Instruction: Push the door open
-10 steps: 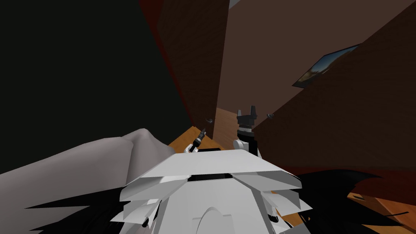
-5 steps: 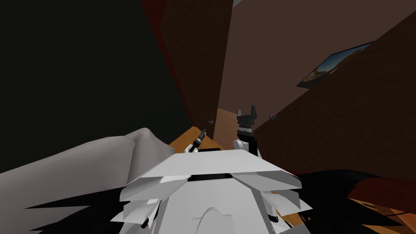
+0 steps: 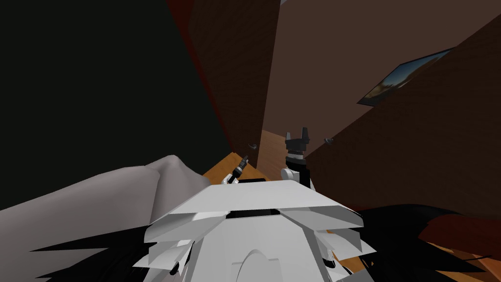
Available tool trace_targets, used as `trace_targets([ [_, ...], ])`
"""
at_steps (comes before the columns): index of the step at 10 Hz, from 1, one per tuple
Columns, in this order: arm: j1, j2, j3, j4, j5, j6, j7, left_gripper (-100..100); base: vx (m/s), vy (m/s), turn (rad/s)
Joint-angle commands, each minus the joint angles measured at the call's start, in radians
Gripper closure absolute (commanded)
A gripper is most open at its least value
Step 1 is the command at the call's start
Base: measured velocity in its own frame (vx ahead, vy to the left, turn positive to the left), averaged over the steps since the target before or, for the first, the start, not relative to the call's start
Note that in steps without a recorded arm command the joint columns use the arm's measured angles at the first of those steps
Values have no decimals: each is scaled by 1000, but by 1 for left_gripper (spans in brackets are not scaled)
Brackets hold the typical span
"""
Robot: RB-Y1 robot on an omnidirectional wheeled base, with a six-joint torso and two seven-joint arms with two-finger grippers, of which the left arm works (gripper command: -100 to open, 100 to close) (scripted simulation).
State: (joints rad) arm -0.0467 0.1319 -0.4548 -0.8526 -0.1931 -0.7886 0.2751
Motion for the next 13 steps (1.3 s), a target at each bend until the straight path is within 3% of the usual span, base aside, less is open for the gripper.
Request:
trace_targets([
  [1, 0, 0, 0, 0, 0, 0, 0, -100, 0, 0, 0],
  [13, 2, 10, -20, 4, -9, -6, 14, -100, 18, 3, 13],
])
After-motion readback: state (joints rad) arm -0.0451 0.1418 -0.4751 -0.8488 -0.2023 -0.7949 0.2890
